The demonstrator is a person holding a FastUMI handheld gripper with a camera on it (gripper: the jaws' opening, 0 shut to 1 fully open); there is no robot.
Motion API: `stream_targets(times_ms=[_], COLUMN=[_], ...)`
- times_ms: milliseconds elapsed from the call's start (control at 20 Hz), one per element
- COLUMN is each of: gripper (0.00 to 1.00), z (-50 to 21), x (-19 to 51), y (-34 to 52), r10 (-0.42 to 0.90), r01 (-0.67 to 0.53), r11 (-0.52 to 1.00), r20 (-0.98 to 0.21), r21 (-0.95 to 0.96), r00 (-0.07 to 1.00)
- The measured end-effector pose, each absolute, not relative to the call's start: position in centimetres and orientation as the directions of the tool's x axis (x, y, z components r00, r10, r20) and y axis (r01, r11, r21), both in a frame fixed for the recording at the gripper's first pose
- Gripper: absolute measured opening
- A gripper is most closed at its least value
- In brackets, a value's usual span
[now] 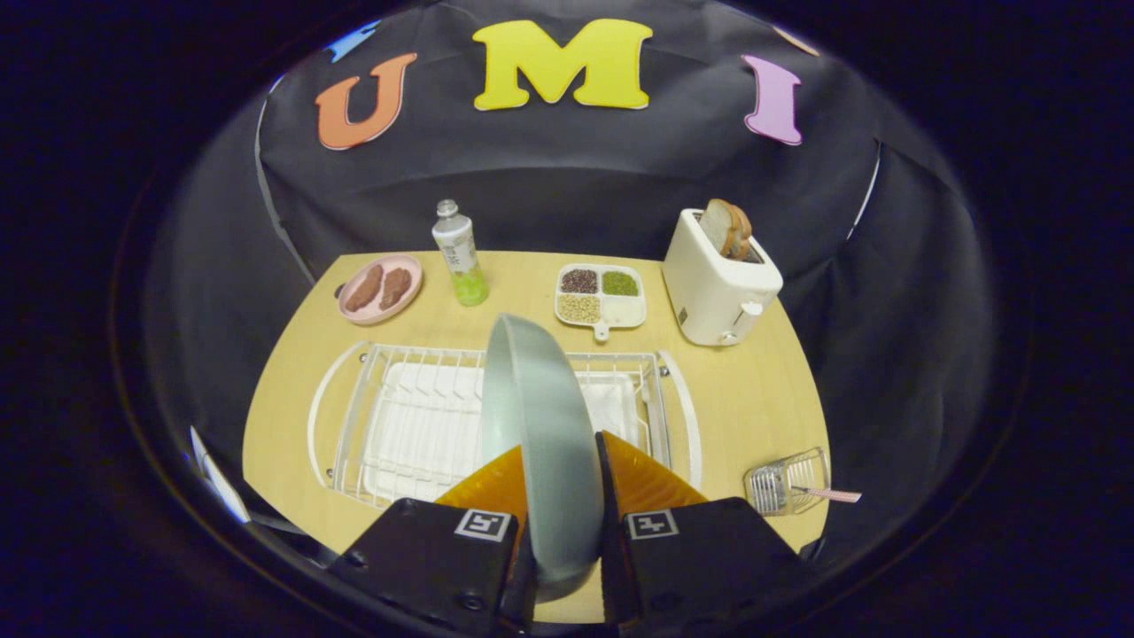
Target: Take the plate from the dish rack, then take the spoon from the basket and place it into the plate.
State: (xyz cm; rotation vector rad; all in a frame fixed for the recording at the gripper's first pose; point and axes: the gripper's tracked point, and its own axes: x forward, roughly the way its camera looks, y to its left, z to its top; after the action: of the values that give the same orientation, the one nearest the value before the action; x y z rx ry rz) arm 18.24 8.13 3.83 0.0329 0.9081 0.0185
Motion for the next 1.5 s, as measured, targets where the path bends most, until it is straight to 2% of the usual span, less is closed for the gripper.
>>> stream_targets(times_ms=[300, 500, 650, 1100, 1500], gripper=[0.34, 0.34, 0.34, 0.33, 0.37], z=[1.7, -3.4, -7.6, -15.9, -18.1], x=[10.5, 4.6, 2.3, 0.5, 2.7], y=[6.7, 6.1, 4.8, 4.6, 3.5], r10=[0.193, 0.315, 0.353, 0.447, 0.522], r01=[-0.055, -0.056, -0.027, 0.042, 0.122], r11=[0.976, 0.932, 0.909, 0.847, 0.748], r20=[-0.723, -0.724, -0.734, -0.752, -0.692], r21=[0.210, 0.358, 0.416, 0.530, 0.652], r00=[0.663, 0.614, 0.580, 0.485, 0.498])
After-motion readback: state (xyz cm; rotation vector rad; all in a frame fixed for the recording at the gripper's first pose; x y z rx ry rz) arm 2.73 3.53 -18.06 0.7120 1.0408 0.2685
